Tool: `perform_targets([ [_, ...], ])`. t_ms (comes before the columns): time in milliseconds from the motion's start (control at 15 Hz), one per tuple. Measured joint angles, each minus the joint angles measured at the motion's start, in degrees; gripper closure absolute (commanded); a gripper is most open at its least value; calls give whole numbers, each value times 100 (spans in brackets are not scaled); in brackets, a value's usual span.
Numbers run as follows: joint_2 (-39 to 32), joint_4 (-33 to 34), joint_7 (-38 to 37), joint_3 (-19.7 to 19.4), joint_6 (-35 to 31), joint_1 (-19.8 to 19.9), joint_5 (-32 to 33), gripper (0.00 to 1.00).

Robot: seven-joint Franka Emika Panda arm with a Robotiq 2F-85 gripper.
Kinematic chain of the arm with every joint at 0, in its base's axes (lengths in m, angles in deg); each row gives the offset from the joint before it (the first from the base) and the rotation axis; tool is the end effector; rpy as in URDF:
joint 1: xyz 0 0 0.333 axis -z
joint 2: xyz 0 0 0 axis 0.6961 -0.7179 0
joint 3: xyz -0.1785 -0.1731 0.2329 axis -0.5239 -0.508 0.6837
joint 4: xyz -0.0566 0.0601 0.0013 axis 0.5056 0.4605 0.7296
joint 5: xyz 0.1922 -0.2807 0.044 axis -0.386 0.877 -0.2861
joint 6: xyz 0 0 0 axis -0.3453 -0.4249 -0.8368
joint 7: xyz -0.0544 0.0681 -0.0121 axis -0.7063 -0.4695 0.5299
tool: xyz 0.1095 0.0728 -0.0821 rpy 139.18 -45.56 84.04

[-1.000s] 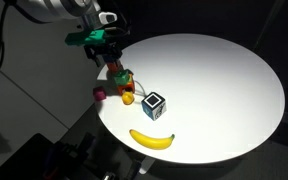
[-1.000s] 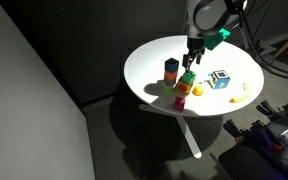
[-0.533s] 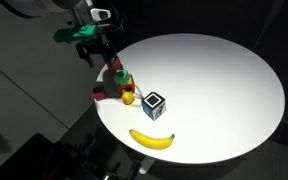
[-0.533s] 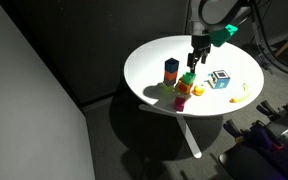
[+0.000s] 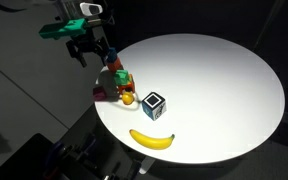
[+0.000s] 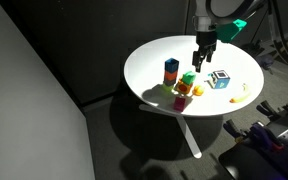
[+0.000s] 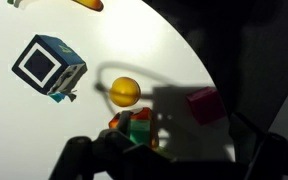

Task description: Pick up the green block and place it on top of the block with a number on it

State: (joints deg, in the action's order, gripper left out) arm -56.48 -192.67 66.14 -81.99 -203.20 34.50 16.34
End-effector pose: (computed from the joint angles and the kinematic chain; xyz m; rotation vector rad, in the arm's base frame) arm 0.4683 0.1320 0.2960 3.0267 0.5169 -0.2053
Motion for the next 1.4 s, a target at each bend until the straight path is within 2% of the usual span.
perform_targets([
  [667, 1077, -808, -612, -58, 27, 132, 23, 0],
  [1400, 1977, -1253, -601, -67, 575, 233, -143, 0],
])
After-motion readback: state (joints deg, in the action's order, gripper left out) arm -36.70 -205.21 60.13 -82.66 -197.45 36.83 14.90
